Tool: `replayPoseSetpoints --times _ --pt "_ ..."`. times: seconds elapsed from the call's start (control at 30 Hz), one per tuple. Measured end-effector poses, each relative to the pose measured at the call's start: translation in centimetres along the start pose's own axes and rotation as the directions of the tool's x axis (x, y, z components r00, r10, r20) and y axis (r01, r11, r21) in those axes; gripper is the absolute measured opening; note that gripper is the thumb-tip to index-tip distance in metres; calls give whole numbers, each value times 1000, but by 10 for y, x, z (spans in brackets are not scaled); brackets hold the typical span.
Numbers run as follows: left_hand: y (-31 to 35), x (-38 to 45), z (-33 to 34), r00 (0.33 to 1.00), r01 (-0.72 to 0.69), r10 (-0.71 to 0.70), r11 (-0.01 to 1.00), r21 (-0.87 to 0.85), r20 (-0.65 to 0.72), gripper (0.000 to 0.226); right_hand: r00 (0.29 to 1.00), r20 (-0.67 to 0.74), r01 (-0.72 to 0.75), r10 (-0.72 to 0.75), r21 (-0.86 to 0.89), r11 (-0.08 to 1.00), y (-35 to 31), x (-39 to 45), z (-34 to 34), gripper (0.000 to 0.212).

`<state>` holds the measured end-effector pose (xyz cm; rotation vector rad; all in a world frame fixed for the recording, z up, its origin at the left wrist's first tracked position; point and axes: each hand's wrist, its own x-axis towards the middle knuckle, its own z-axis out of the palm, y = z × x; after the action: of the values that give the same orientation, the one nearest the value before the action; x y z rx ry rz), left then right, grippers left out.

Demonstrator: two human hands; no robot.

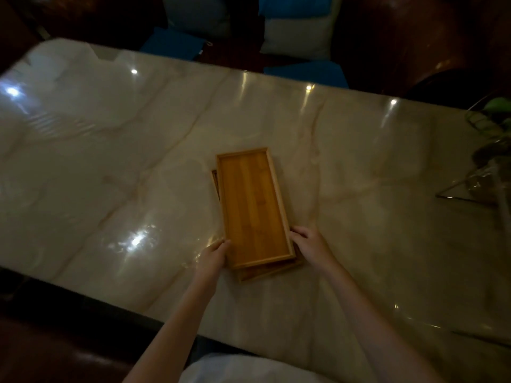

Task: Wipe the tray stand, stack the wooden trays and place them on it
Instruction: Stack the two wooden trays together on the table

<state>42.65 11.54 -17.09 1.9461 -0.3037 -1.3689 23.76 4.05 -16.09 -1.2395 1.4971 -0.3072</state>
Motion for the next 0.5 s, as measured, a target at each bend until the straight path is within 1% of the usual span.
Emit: replayPoseSetpoints --times 0.07,0.13,0.2,0.27,0.33,0.4,0.43,0.5 --pt "2 0 2 998 63 -60 991 -119 26 32 1000 0 -5 5 45 999 2 -2 4 26" --pt "3 1 2 995 95 -88 981 -168 53 32 999 -30 -14 17 79 997 7 -1 10 25" --pt "4 3 -1 993 107 -96 978 -179 70 32 997 -74 -20 28 112 994 9 -1 16 24" --pt "6 9 -2 991 105 -91 982 -157 94 31 992 -118 -18 33 126 992 11 -2 21 23" --pt "11 14 -3 991 85 -74 992 -91 116 28 987 -151 -32 51 128 991 15 -1 28 24" --pt "19 18 -3 990 54 -50 998 -28 134 17 980 -179 -61 86 142 988 20 2 36 29" --pt "22 22 -4 988 36 -35 999 -2 151 17 974 -202 -79 107 145 986 21 3 40 32" --pt "28 30 -7 985 6 -14 999 45 173 27 965 -229 -98 129 142 985 24 6 49 33"
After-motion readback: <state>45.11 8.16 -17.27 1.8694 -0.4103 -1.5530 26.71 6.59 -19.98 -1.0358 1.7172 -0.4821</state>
